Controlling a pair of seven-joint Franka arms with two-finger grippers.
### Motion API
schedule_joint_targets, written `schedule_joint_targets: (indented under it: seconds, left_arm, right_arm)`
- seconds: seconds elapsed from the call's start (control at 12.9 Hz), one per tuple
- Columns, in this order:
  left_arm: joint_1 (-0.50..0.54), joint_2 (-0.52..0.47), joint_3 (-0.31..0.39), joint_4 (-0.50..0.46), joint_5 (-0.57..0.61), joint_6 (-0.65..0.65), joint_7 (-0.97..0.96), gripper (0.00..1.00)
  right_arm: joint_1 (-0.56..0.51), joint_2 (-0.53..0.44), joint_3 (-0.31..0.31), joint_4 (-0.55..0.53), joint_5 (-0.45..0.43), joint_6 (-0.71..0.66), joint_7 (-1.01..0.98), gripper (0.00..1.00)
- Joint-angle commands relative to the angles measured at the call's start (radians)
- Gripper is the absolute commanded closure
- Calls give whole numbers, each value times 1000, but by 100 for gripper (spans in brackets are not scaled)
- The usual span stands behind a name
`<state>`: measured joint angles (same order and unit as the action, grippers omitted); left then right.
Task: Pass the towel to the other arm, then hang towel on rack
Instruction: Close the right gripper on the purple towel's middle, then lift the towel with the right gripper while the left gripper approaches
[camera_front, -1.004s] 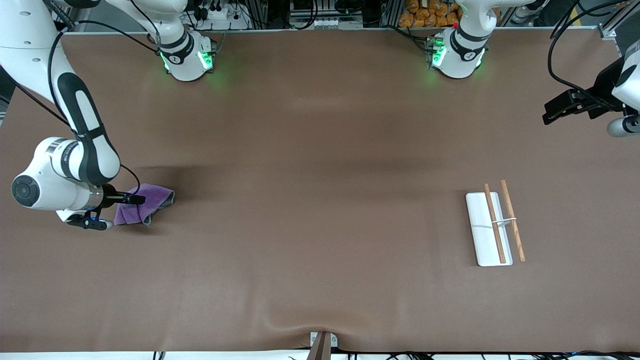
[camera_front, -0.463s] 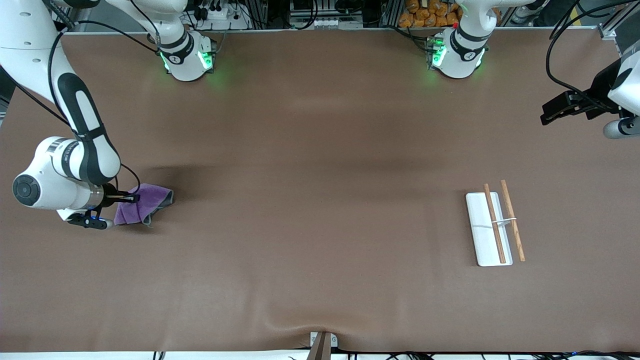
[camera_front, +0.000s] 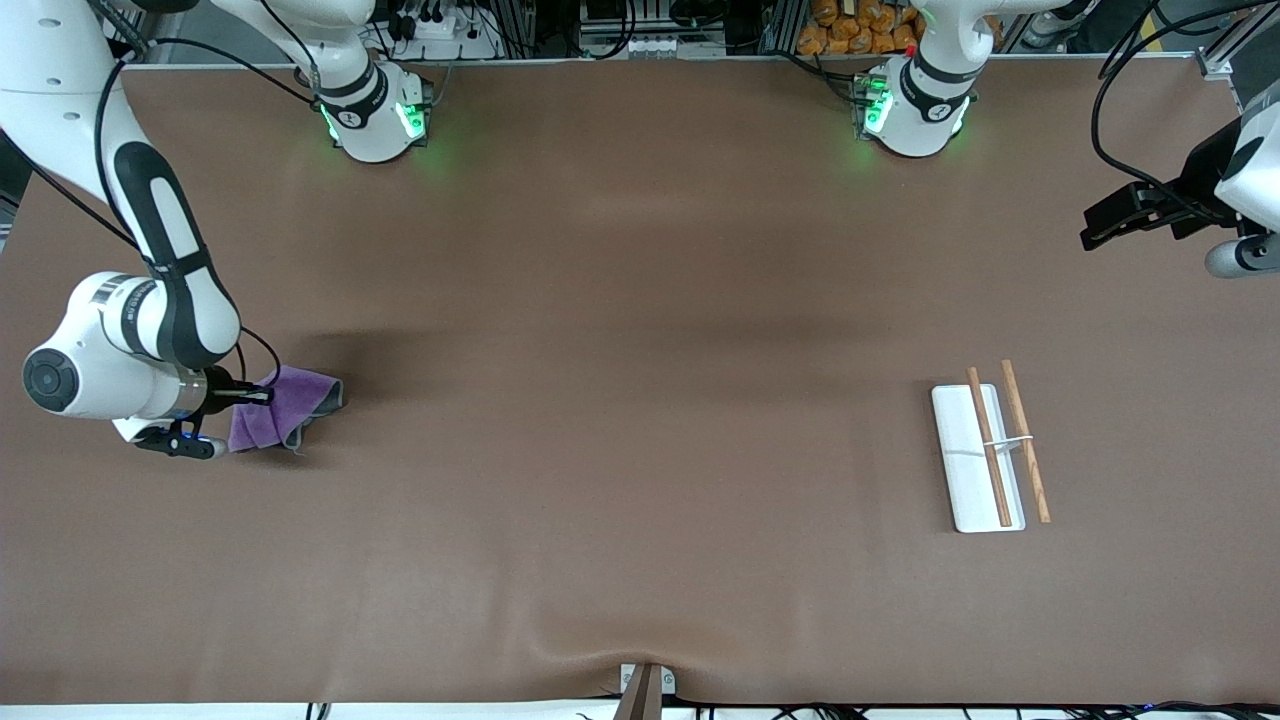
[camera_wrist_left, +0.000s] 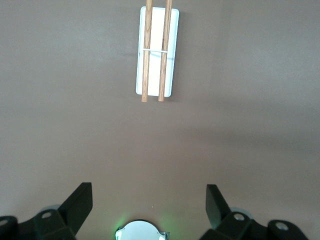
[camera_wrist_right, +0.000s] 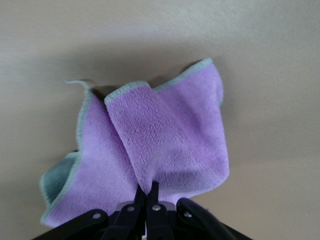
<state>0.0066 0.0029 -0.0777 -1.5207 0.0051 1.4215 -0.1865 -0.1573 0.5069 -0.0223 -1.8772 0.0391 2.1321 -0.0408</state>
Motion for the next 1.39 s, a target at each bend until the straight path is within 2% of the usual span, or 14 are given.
schedule_joint_targets:
  seconds: [0.0,0.31,0.46,0.69,0.93,1.16,1.31]
  left_arm:
    - [1,-8,-2,-6,3,5,22,0]
    - [0,-3,-2,-6,3,7,22,0]
    - [-4,-1,-2,-12,3,13,21,0]
    - [-10,6,-2,-16,1,48,21,0]
    - [-10,38,-2,-13,-10,88,18,0]
    - [-16,72,-4,-9,-13,144,7,0]
    - [-28,103,-4,-6,-17,200,1,0]
  right_arm:
    - [50,-105,5,27,13,-114,21,100]
    - [159,-149,8,215,16,-360,32,100]
    - [249,-160,9,303,16,-406,29,100]
    - [421,-163,7,413,7,-400,88,100]
    - [548,-159,9,447,15,-380,98,100]
    - [654,-154,9,451,16,-295,85,100]
    - [728,-140,10,458,16,-178,88,100]
